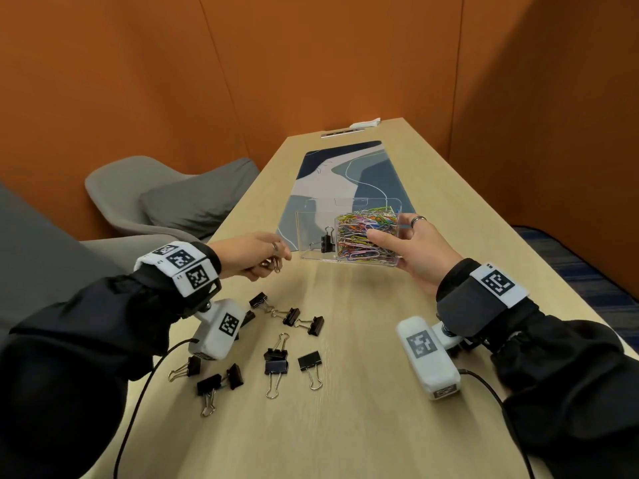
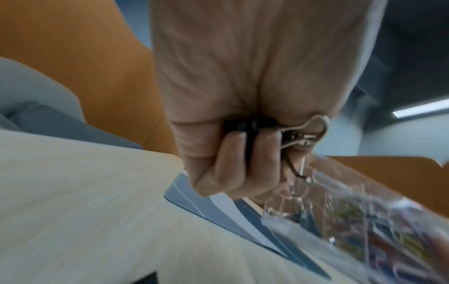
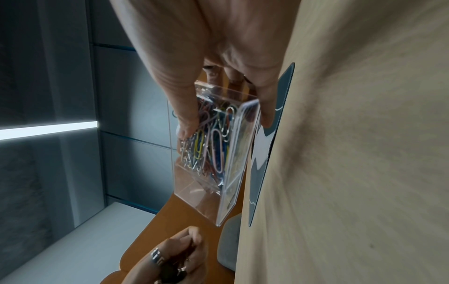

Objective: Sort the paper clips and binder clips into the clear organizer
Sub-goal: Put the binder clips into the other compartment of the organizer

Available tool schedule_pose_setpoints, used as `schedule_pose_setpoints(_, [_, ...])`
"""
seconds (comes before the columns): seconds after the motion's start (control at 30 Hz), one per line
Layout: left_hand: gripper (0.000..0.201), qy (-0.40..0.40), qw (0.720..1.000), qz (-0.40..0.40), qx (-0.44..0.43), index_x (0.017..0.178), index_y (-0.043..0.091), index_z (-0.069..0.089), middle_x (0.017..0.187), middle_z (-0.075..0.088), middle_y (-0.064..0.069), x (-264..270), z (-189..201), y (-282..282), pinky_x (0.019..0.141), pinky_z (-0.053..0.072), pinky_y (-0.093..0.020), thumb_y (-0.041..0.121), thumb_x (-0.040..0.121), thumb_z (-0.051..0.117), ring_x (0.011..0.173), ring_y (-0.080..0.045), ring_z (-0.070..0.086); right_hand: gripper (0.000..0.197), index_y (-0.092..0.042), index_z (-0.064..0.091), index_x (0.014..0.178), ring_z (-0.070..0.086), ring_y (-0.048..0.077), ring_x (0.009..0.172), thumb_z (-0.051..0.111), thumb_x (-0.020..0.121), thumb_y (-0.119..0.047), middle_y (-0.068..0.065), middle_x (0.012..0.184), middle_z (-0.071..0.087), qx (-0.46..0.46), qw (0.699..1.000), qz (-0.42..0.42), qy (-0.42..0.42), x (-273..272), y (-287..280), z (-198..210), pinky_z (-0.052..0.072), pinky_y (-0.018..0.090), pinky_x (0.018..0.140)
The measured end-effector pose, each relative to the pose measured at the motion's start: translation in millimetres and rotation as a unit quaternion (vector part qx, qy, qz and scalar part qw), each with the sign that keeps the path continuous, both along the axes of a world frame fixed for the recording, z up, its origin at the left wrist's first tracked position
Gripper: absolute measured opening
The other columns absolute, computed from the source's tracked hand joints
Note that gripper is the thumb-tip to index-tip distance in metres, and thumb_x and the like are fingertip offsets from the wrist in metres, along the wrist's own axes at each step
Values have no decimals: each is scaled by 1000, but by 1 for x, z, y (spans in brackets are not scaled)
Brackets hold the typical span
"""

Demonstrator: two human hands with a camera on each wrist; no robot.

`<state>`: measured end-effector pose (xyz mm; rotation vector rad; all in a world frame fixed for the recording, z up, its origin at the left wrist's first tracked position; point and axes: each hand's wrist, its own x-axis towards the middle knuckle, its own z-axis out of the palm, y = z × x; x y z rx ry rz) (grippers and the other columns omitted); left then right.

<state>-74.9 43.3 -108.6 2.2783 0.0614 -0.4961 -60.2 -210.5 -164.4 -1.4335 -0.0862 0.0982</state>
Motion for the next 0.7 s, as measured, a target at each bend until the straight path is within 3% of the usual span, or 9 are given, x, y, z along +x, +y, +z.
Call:
schedule_pose_setpoints(0.1, [24, -10, 997, 24, -78, 94, 6, 56, 72, 47, -3, -5, 10, 10, 39, 22, -16, 6, 100, 33, 42, -6, 29, 72, -9, 38, 137, 62, 27, 108, 75, 76, -20, 12, 124, 60, -1, 1000, -1, 2, -2, 1, 1, 52, 46, 94])
schedule_pose_setpoints(0.2, [20, -18, 996, 28, -77, 95, 6, 60, 66, 46, 0, -10, 14, 21, 40, 23, -16, 10, 99, 41, 43, -5, 29, 70, -9, 37, 137, 63, 26, 107, 73, 77, -18, 12, 124, 60, 0, 1000, 0, 3, -4, 1, 2, 52, 46, 94])
schedule_pose_setpoints(0.27, [21, -21, 1000, 16, -11, 90, 9, 62, 64, 42, 1, -12, 14, 27, 42, 24, -17, 22, 98, 47, 46, -7, 30, 70, -8, 37, 137, 63, 26, 108, 73, 78, -18, 12, 124, 60, -1, 1000, 2, 1, -5, 1, 2, 52, 46, 94])
schedule_pose_setpoints(0.37, [34, -30, 978, -36, 204, 87, 15, 66, 66, 44, 4, -13, 11, 32, 51, 31, -20, 43, 94, 49, 56, -11, 37, 72, -8, 37, 138, 62, 26, 109, 73, 76, -20, 11, 124, 59, -2, 1000, 3, 2, -5, 2, 2, 51, 46, 95])
schedule_pose_setpoints(0.47, [37, -26, 947, -77, 310, 103, 20, 69, 91, 62, 7, -12, 4, 36, 74, 41, -21, 50, 88, 56, 84, -11, 55, 74, -9, 37, 138, 63, 26, 108, 74, 75, -21, 11, 124, 60, 2, 1000, 6, 4, -6, 2, 2, 52, 46, 94])
schedule_pose_setpoints(0.53, [40, -14, 940, -82, 331, 110, 21, 67, 103, 61, 8, -11, -1, 36, 85, 39, -22, 50, 83, 62, 97, -10, 54, 74, -9, 38, 137, 63, 26, 107, 75, 74, -20, 11, 124, 60, 3, 1000, 6, 4, -6, 2, 2, 52, 46, 93])
schedule_pose_setpoints(0.57, [41, -9, 935, -85, 345, 109, 21, 67, 100, 60, 10, -10, -4, 36, 84, 38, -21, 50, 81, 65, 93, -8, 53, 74, -9, 38, 137, 63, 25, 107, 75, 74, -20, 11, 123, 61, 4, 1000, 7, 4, -6, 2, 2, 52, 46, 93])
schedule_pose_setpoints(0.7, [38, -17, 915, -99, 391, 103, 20, 67, 76, 47, 13, -7, -12, 32, 58, 33, -16, 46, 76, 73, 66, -2, 42, 73, -8, 37, 137, 64, 25, 106, 74, 75, -18, 11, 124, 60, 5, 1000, 10, 6, -6, 2, 2, 53, 45, 92])
